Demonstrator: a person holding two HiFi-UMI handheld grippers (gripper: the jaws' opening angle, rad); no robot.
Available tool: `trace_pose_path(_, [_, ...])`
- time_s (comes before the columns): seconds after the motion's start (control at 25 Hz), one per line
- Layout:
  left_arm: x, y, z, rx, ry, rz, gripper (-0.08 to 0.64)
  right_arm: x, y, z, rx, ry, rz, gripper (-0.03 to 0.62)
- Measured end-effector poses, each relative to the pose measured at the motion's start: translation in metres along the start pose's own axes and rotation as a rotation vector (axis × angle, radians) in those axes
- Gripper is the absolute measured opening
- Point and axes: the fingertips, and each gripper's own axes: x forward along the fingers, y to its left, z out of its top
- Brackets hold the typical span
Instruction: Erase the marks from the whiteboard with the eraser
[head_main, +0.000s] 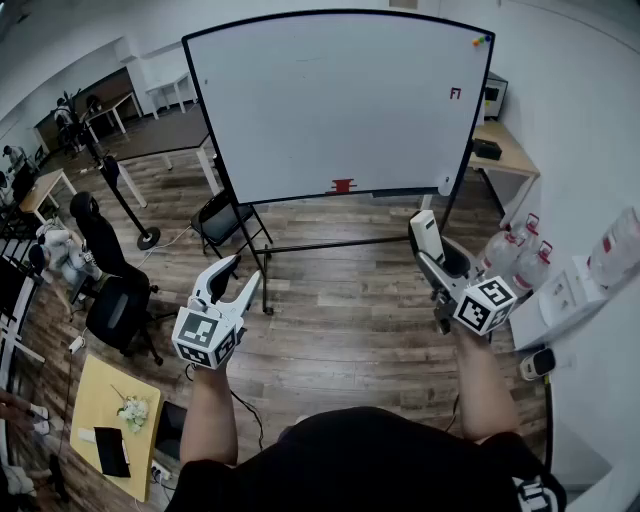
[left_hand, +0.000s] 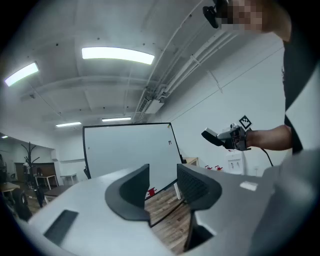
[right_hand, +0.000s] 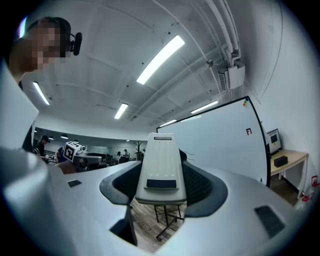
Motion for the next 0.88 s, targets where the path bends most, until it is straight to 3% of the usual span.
trace_pose_path(0.88, [-0.002, -0.017, -0.005, -0.029, 0.013, 0.025, 0.181, -0.012, -0.002, 0.005, 0.011, -0.011, 0.039, 0.250])
